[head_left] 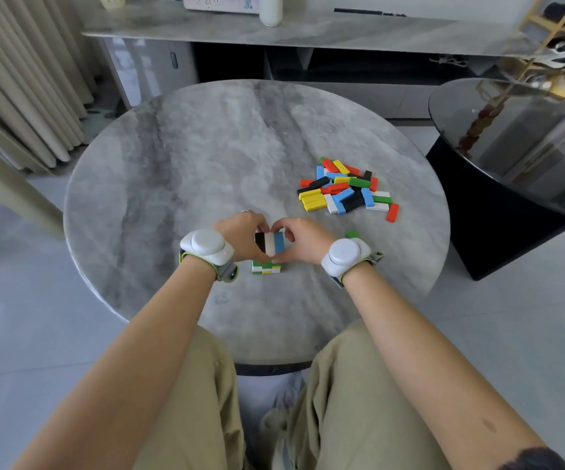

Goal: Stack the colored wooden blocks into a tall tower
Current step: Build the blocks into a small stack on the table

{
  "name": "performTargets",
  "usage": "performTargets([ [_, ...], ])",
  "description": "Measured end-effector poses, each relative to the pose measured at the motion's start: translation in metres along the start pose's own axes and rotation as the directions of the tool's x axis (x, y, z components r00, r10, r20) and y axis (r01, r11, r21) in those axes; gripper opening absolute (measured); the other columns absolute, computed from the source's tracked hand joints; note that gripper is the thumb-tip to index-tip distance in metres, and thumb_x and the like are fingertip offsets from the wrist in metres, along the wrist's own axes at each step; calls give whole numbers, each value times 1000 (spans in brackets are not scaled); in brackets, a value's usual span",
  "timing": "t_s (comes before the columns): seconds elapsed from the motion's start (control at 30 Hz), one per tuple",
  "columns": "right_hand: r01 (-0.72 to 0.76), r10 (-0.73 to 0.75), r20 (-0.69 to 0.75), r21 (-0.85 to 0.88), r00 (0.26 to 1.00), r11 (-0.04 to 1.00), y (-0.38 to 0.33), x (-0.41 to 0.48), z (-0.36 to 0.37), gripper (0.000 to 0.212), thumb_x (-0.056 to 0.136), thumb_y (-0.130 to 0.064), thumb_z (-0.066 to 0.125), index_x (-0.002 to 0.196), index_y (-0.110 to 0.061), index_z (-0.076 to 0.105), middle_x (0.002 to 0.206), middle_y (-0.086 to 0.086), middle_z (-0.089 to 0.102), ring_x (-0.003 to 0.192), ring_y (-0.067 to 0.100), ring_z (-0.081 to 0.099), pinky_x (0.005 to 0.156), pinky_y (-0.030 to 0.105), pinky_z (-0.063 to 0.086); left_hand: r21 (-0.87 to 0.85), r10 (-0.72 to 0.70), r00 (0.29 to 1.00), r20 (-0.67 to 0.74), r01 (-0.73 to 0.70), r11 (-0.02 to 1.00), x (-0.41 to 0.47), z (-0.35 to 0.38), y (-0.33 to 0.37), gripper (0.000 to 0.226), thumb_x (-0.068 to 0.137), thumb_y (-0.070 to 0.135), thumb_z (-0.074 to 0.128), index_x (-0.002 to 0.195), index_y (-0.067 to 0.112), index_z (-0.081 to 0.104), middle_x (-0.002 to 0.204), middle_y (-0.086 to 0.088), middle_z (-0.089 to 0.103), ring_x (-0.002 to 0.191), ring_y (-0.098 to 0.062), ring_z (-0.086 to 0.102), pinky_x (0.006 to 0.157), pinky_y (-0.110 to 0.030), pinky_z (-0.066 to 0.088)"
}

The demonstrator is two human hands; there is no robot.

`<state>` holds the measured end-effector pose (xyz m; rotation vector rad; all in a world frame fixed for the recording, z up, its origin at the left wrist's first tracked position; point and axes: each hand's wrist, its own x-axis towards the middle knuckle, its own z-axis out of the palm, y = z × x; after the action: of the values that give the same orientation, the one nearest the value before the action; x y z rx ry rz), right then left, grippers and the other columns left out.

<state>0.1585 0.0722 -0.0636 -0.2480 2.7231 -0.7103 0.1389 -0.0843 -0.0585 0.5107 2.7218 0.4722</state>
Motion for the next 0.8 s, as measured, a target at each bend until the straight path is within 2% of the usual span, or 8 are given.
performTargets([
  [0.13, 0, 1, 16, -28, 1000, 1000, -1, 2, 2, 57, 71, -28, 79, 121, -15, 55, 90, -1, 48, 80, 17, 47, 69, 26, 36, 20, -9, 999, 36, 8, 1000, 1, 0, -1, 55, 67, 38, 76, 117, 24, 57, 116, 4, 57, 89, -14, 52, 76, -28, 45],
  [0.27, 0, 1, 20, -48, 1000, 999, -2, 3, 4, 57, 72, -29, 78, 122, -16, 54, 93, -2, 49, 82, 17, 47, 70, 27, 37, 21, -7, 1000, 29, 6, 1000, 1, 1, -2, 55, 67, 37, 77, 117, 24, 57, 116, 5, 58, 96, -17, 57, 76, -27, 45],
  [0.4, 1, 3, 37, -98, 999, 995, -2, 4, 4, 58, 72, -30, 78, 122, -16, 54, 116, 5, 59, 96, 22, 57, 76, 30, 43, 22, -12, 999, 37, 12, 1000, 2, 2, -3, 55, 67, 38, 77, 116, 26, 57, 115, 6, 57, 87, -14, 53, 72, -26, 43],
  [0.5, -2, 6, 38, -124, 999, 992, -1, 5, 5, 59, 71, -31, 78, 123, -17, 52, 120, 6, 58, 98, 23, 57, 78, 32, 45, 33, -17, 999, 40, 16, 999, 3, 4, -3, 56, 66, 38, 77, 116, 26, 56, 115, 6, 57, 84, -14, 52, 70, -26, 41],
  [0.6, -11, 19, 50, -157, 999, 987, 1, 3, 4, 73, 69, -36, 79, 129, -19, 43, 125, 7, 54, 100, 23, 56, 82, 35, 48, 80, -15, 999, 43, 12, 997, 4, 5, -1, 65, 66, 39, 77, 124, 26, 50, 121, 5, 53, 96, -17, 56, 75, -27, 43],
  [0.7, -9, 21, 47, -228, 999, 974, 2, 1, 2, 92, 63, -44, 81, 137, -24, 30, 137, 6, 42, 114, 28, 54, 87, 43, 51, 144, -2, 999, 39, -4, 990, 5, 6, -1, 84, 63, 44, 79, 135, 26, 40, 131, 3, 46, 121, -18, 45, 88, -35, 48],
  [0.8, -3, 18, 49, -284, 999, 959, 3, 2, 3, 91, 63, -48, 80, 137, -24, 33, 135, 4, 37, 116, 25, 51, 85, 40, 51, 196, -19, 998, 62, 7, 981, 6, 6, -1, 85, 63, 44, 79, 137, 24, 40, 130, 1, 48, 125, -19, 41, 92, -37, 47],
])
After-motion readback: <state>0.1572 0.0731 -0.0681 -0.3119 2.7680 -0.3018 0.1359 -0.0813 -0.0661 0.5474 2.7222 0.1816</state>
